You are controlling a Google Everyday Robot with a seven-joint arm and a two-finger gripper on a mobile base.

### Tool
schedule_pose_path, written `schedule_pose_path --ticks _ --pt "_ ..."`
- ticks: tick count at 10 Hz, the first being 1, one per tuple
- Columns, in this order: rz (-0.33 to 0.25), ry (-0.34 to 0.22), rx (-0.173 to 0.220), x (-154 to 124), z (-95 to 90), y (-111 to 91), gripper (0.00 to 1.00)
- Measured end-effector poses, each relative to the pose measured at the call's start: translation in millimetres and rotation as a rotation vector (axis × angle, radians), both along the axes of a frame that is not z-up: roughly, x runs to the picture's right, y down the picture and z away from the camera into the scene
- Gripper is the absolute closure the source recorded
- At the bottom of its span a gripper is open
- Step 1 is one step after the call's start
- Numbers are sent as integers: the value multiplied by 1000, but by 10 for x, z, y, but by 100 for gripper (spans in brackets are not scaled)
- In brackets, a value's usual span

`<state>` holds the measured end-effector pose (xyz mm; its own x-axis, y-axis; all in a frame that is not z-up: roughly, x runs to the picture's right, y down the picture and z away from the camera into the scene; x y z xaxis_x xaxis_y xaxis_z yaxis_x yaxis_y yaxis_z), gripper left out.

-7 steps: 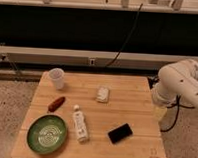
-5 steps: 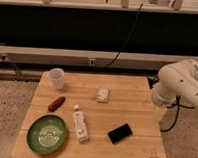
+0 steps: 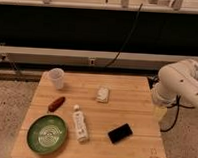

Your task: Place the eraser on the white sponge

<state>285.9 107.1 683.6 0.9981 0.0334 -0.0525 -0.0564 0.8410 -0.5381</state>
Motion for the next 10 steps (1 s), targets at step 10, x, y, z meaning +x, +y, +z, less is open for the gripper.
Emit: schedule_pose_path --ticks 10 --pt "-32 -33 -2 -183 56 183 20"
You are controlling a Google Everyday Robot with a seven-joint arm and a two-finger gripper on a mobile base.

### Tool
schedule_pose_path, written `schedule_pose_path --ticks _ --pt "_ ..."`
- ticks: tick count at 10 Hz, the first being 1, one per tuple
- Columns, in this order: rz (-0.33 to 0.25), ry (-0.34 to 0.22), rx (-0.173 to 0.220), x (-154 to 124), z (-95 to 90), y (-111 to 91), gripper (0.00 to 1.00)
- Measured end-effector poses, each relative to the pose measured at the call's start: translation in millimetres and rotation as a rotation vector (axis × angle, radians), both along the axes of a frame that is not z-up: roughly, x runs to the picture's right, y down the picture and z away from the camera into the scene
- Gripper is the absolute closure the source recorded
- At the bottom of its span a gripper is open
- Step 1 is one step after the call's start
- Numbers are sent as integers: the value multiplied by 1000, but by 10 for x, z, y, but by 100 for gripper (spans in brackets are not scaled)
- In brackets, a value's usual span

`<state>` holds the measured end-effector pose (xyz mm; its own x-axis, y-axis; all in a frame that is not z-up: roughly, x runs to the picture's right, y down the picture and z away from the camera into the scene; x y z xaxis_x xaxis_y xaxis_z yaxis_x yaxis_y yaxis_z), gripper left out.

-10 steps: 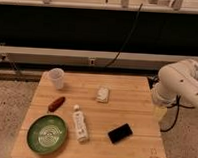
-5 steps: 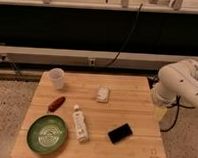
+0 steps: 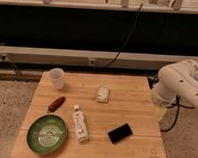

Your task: Place the eraser on the white sponge

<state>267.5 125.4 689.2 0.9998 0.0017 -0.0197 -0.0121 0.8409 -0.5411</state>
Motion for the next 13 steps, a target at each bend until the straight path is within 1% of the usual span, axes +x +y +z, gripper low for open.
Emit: schedule_pose_path --ticks 2,5,6,7,11,13 --pt "-14 -14 0 -100 34 80 20" --pt "-29 -32 -2 -126 42 145 20" --pt "-39 -46 -5 -162 55 207 20" --pt "-63 -64 -7 -207 89 318 20" --pt "-101 -89 -13 -270 92 424 20" --pt "-113 -105 -24 -336 104 516 20"
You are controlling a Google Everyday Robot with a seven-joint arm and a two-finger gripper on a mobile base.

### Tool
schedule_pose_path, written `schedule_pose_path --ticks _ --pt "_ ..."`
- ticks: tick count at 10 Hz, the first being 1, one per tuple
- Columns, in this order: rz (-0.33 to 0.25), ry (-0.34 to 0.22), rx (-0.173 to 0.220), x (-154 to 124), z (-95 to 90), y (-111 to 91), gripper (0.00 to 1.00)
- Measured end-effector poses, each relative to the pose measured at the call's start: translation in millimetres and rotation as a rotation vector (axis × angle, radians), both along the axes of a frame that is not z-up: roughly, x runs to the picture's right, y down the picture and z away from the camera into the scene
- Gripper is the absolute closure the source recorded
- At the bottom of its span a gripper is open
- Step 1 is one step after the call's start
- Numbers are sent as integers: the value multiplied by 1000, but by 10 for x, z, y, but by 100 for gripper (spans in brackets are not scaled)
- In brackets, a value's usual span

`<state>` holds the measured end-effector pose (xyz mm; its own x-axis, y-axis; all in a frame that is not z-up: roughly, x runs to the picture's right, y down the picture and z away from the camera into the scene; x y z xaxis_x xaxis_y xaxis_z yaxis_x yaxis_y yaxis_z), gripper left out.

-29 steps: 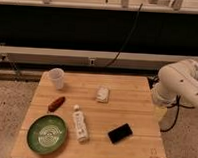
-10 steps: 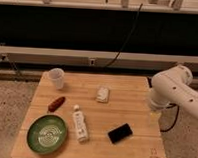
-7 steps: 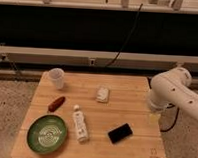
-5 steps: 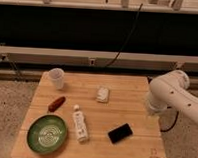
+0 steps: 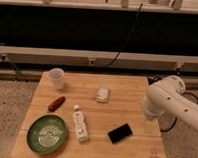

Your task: Place the eraser on the white sponge

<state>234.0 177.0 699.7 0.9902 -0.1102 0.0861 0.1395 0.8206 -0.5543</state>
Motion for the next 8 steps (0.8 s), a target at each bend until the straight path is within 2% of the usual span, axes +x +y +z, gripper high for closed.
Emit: schedule_pose_path --ticks 2,5,8 --pt "-37 -31 -18 -137 76 163 20" --pt "-61 -54 -38 -250 100 288 20" --pt "-84 -91 -58 -391 214 475 20"
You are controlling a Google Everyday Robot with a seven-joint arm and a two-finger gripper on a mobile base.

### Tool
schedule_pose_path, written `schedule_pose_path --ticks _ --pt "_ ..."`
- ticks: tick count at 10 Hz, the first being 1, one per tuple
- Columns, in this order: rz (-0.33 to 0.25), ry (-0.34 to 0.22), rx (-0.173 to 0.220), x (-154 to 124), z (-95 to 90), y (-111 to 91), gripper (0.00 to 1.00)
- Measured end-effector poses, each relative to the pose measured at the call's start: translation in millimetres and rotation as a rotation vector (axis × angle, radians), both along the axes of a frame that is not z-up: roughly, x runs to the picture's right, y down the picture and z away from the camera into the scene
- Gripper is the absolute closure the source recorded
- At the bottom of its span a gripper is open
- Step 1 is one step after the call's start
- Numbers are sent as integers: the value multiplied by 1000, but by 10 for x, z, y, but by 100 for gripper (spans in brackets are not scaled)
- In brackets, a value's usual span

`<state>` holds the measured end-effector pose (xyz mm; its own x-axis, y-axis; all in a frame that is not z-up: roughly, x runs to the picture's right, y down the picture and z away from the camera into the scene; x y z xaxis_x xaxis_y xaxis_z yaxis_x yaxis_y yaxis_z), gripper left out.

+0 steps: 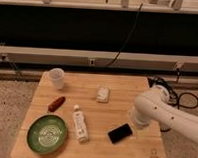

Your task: Place the eraser on the white sponge

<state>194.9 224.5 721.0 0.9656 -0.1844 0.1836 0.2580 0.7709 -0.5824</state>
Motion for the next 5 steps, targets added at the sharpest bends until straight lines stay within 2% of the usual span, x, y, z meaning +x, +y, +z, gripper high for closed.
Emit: schedule_pose_path --ticks 5 --pt "-28 -81 -21 -182 162 227 20"
